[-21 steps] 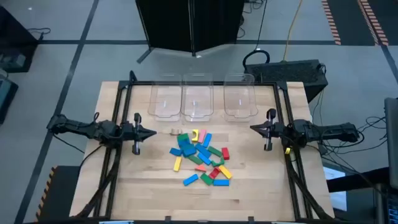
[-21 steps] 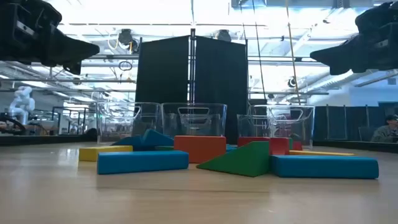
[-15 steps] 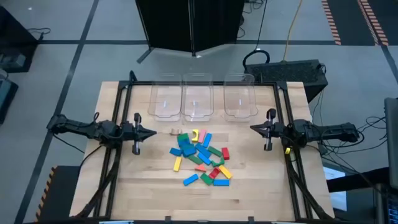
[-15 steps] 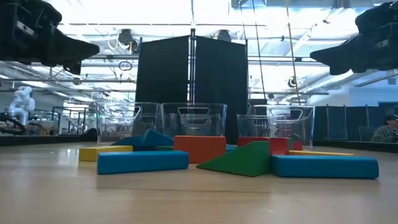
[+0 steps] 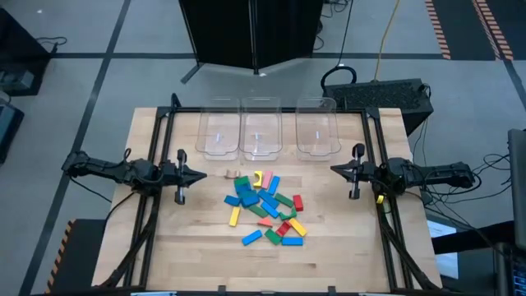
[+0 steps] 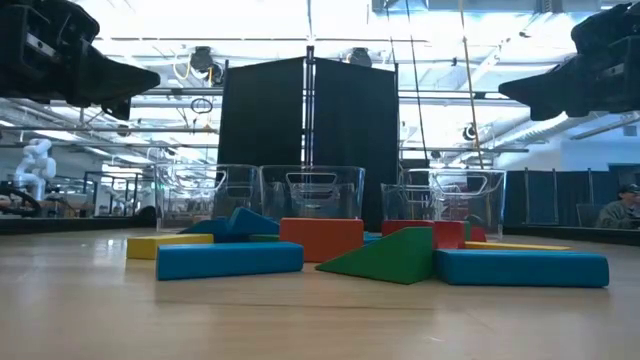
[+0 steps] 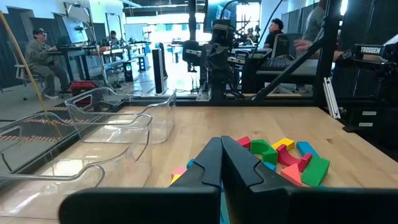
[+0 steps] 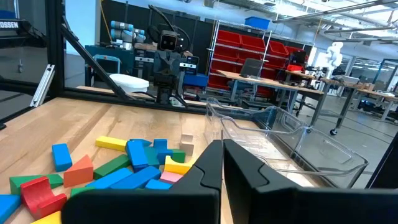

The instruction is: Sort blocks by size

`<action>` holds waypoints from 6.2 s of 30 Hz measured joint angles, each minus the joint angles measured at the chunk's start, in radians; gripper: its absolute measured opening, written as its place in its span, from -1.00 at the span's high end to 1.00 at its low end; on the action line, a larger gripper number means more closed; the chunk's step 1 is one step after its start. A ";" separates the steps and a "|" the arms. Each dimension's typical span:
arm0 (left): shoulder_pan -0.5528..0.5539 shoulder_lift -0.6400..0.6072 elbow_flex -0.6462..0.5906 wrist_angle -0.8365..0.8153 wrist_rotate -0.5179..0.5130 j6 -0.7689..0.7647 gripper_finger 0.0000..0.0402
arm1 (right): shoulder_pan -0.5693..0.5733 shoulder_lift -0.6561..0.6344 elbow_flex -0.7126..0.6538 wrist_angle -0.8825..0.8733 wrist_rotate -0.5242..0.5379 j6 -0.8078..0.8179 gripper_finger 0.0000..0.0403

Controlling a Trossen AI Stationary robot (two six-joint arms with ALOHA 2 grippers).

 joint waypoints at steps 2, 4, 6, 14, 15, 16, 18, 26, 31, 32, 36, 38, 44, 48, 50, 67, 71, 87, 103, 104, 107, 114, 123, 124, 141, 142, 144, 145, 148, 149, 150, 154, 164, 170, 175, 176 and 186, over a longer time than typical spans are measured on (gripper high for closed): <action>0.000 0.000 0.000 0.000 0.000 0.000 1.00 | 0.000 0.000 0.000 0.000 0.000 0.000 1.00; 0.000 0.000 0.000 0.000 0.000 0.000 1.00 | 0.000 0.000 0.000 0.000 0.000 0.000 1.00; 0.000 0.000 0.000 0.000 0.000 0.000 1.00 | 0.000 0.000 0.000 0.000 0.000 0.000 1.00; 0.000 0.000 0.000 0.000 0.000 0.000 1.00 | 0.000 0.000 0.000 0.000 0.000 0.000 1.00; 0.000 0.000 0.000 0.000 0.000 0.000 1.00 | 0.000 0.000 0.000 0.000 0.000 0.000 1.00; 0.000 0.000 0.000 0.000 0.000 0.000 1.00 | 0.000 0.000 0.000 0.000 0.000 0.000 1.00; 0.000 0.000 0.000 0.000 0.000 0.000 1.00 | 0.000 0.000 0.000 0.000 0.000 0.000 1.00; 0.000 0.000 0.000 0.000 0.000 0.000 1.00 | 0.000 0.000 0.000 0.000 0.000 0.000 1.00; 0.000 0.000 0.000 0.000 0.000 0.000 1.00 | 0.000 0.000 0.000 0.000 0.000 0.000 1.00; 0.000 0.000 0.000 0.000 0.000 0.000 1.00 | 0.000 0.000 0.000 0.001 0.000 0.000 1.00; 0.000 0.000 0.000 0.000 0.000 0.000 1.00 | 0.000 0.000 -0.001 0.006 0.000 0.000 1.00; 0.000 0.000 0.000 0.000 0.000 0.000 1.00 | 0.000 0.000 -0.001 0.006 0.000 0.009 1.00; 0.003 0.000 0.000 0.049 -0.112 0.077 1.00 | 0.000 0.000 -0.002 0.016 0.002 0.218 1.00; 0.003 0.000 0.000 0.061 -0.103 0.077 1.00 | 0.000 0.005 -0.002 0.081 0.029 0.306 1.00; 0.003 0.000 0.000 0.061 -0.102 0.077 1.00 | 0.000 0.007 -0.002 0.104 0.023 0.362 1.00; 0.002 0.000 0.000 0.110 -0.099 0.078 1.00 | 0.000 0.059 -0.001 0.181 0.031 0.550 1.00; 0.002 0.000 0.000 0.184 -0.104 0.107 1.00 | -0.001 0.131 -0.001 0.223 0.068 0.558 0.98; 0.003 0.073 0.012 0.208 -0.314 0.067 0.42 | -0.099 0.606 0.205 0.315 0.073 0.451 0.68; 0.048 0.195 0.014 0.286 -0.316 0.082 0.39 | -0.191 1.061 0.563 0.195 0.079 0.150 0.38; 0.048 0.195 0.014 0.278 -0.316 0.082 0.39 | -0.196 1.071 0.567 0.199 0.079 0.150 0.37; 0.048 0.195 0.014 0.254 -0.316 0.078 0.39 | -0.212 1.095 0.569 0.224 0.078 0.140 0.38; 0.047 0.195 0.016 0.169 -0.310 0.000 0.39 | -0.258 1.133 0.569 0.258 0.047 0.099 0.37; 0.048 0.195 0.016 0.047 -0.361 0.027 0.39 | -0.242 1.264 0.569 0.196 0.014 0.115 0.37; 0.048 0.195 0.016 0.055 -0.361 0.029 0.39 | -0.234 1.273 0.569 0.197 -0.003 0.136 0.37; 0.049 0.274 0.016 0.107 -0.289 0.054 0.39 | -0.061 1.285 0.569 0.170 -0.054 0.345 0.37; 0.052 0.282 0.016 0.117 -0.289 0.055 0.39 | -0.061 1.285 0.569 0.169 -0.053 0.339 0.37; 0.063 0.294 0.016 0.140 -0.289 0.058 0.39 | -0.063 1.285 0.569 0.168 -0.052 0.333 0.38; 0.067 0.297 0.016 0.152 -0.289 0.058 0.39 | -0.065 1.285 0.569 0.168 -0.051 0.329 0.38; 0.076 0.302 0.016 0.168 -0.289 0.060 0.39 | -0.074 1.285 0.569 0.171 -0.050 0.300 0.38; 0.077 0.302 0.016 0.167 -0.289 0.060 0.39 | -0.078 1.285 0.569 0.175 -0.050 0.296 0.38; 0.077 0.302 0.016 0.166 -0.289 0.060 0.39 | -0.080 1.285 0.569 0.183 -0.048 0.294 0.38; 0.078 0.302 0.016 0.148 -0.289 0.058 0.39 | -0.084 1.285 0.569 0.223 -0.047 0.297 0.38; 0.078 0.302 0.016 0.140 -0.216 -0.001 0.39 | -0.049 1.285 0.569 0.211 -0.052 0.443 0.38; 0.078 0.302 0.016 0.138 -0.188 -0.105 0.39 | -0.007 1.285 0.569 0.205 -0.054 0.514 0.38; 0.078 0.312 0.016 0.144 -0.132 -0.133 0.39 | 0.024 1.296 0.569 0.186 -0.053 0.575 0.38; 0.078 0.318 0.016 0.143 -0.129 -0.138 0.39 | 0.029 1.304 0.569 0.180 -0.053 0.586 0.38; 0.078 0.482 0.046 0.236 -0.099 -0.179 0.39 | 0.057 1.374 0.569 0.178 -0.023 0.629 0.38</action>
